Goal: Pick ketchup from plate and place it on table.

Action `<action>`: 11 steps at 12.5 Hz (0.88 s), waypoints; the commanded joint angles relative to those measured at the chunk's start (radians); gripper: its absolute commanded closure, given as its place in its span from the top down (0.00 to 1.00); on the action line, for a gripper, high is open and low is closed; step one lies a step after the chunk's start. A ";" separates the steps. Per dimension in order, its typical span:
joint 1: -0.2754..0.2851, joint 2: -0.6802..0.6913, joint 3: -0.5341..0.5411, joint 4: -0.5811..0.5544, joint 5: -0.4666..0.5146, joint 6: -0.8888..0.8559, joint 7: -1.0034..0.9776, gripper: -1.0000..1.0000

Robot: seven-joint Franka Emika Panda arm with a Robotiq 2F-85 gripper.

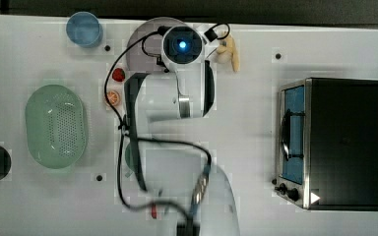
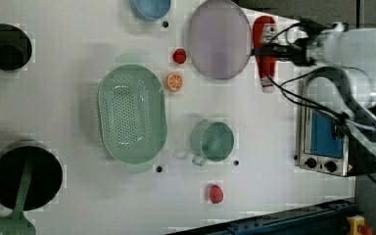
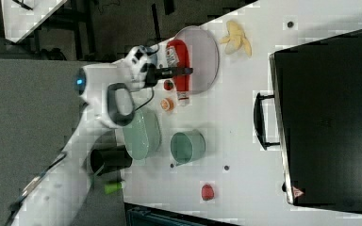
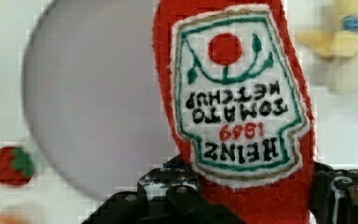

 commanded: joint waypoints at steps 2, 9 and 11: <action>-0.016 -0.234 -0.001 -0.084 -0.004 -0.101 0.000 0.61; -0.043 -0.417 -0.036 -0.368 0.023 -0.161 0.028 0.61; -0.049 -0.409 -0.052 -0.419 0.055 -0.158 0.091 0.61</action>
